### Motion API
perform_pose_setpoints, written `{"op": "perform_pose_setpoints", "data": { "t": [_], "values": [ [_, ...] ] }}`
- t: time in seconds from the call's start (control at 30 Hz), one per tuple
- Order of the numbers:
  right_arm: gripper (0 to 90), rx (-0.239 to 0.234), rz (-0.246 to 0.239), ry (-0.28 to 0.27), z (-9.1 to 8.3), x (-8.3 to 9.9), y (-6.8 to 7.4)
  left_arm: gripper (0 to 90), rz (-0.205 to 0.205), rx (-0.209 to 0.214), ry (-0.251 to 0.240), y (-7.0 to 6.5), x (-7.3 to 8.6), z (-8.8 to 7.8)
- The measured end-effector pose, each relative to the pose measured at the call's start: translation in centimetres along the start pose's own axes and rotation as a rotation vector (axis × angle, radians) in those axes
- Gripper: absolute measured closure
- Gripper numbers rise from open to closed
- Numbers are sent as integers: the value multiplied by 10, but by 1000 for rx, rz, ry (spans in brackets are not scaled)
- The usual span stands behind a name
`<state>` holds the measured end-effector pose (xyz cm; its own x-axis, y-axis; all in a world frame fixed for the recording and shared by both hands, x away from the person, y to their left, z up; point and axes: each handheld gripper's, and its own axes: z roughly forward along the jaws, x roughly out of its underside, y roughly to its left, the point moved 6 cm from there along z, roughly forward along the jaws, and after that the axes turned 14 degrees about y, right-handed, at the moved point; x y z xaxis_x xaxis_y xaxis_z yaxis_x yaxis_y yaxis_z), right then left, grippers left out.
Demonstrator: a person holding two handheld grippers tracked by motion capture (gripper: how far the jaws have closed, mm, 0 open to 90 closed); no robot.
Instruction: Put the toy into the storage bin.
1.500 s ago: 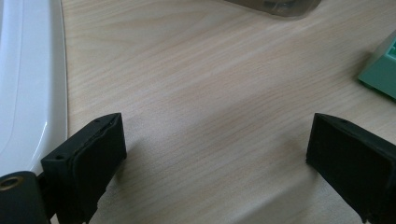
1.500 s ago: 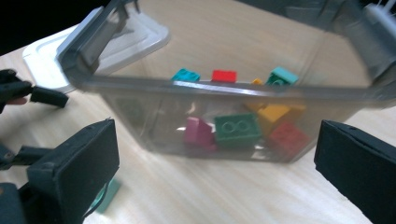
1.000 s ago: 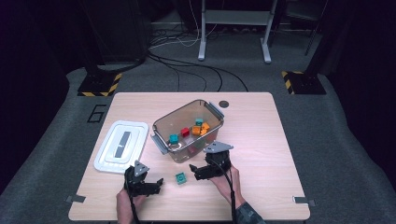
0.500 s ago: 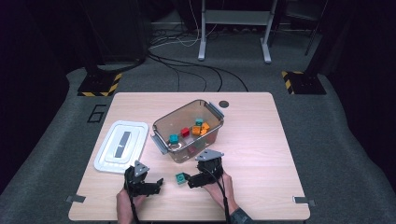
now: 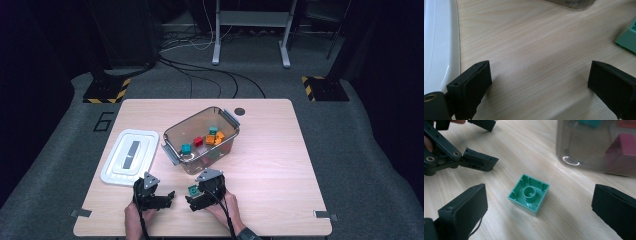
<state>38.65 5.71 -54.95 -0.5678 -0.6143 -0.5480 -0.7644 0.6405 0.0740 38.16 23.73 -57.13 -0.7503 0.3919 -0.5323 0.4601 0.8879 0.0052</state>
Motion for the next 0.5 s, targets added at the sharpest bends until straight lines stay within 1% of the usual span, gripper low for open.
{"op": "perform_pose_setpoints", "data": {
  "t": [0.03, 0.07, 0.1, 0.13, 0.17, 0.2, 0.23, 0.27, 0.3, 0.37, 0.4, 0.47, 0.5],
  "values": [
    [42, 2, -5, -6, 2, 0, 1, 46, 0, 0, 0, 0, 0, 0],
    [42, 2, -5, -6, 2, 0, 1, 47, 0, 0, 0, 0, 0, 0],
    [129, 2, -1, 6, 5, 0, 4, 47, -1, 2, -1, 0, 0, 0],
    [150, 5, -15, 1, 7, 0, 4, 47, -2, 2, -2, 0, 0, 0],
    [195, 8, -10, 10, 8, 0, 5, 47, -1, 2, -1, 0, 0, 0],
    [195, 8, -10, 10, 8, 0, 5, 47, -1, 2, -1, 0, 0, 0],
    [233, 8, -15, 13, 9, 0, 6, 47, -2, 2, -2, 0, 0, 0],
    [338, 17, -20, 22, 11, 1, 7, 47, -3, 2, -2, 0, 0, 0],
    [359, 9, -12, 30, 12, 1, 7, 47, -2, 2, -2, 0, 0, 0],
    [448, 16, -19, 31, 11, 2, 6, 47, -2, 2, -2, 0, 0, 0],
    [448, 16, -19, 31, 11, 2, 6, 47, -2, 2, -2, 0, 0, 0],
    [508, 9, -23, 27, 10, 3, 4, 47, -3, 1, -2, 0, 0, 0],
    [550, 8, -13, 32, 9, 5, 3, 47, -2, 2, -2, 0, 0, 0]
  ]
}}
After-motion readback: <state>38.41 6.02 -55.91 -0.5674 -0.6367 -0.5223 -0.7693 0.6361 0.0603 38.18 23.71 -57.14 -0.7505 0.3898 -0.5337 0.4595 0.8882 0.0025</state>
